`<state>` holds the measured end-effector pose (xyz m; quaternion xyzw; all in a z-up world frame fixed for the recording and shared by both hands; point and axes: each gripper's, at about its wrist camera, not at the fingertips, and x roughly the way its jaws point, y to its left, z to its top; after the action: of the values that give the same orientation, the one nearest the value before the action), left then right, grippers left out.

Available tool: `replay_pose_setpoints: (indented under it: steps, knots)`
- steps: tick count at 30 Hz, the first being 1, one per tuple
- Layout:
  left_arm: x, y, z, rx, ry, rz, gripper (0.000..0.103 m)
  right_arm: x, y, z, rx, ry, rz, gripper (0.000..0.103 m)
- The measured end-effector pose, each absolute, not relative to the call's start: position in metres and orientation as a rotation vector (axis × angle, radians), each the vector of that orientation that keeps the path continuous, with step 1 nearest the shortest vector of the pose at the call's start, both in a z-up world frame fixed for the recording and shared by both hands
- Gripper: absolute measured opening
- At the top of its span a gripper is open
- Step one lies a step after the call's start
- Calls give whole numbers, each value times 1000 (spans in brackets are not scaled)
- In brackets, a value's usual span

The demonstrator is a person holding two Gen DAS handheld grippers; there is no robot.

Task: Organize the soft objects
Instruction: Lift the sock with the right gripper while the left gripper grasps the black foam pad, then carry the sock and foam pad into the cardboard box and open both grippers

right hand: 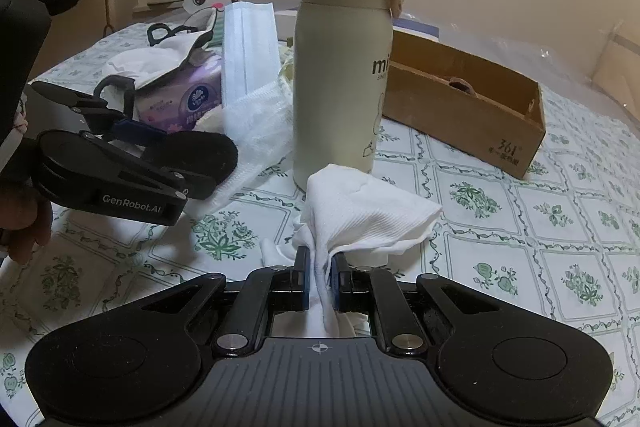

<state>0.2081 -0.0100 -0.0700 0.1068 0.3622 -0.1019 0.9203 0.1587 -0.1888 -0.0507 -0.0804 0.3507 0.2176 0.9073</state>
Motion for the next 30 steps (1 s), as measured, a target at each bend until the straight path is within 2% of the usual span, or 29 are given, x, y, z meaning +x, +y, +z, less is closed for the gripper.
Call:
replay_pose_setpoints:
  steps: [30]
  knots:
    - [134,8,-4,119,652,-225,62,119,-207,-10,-151,657,429,10]
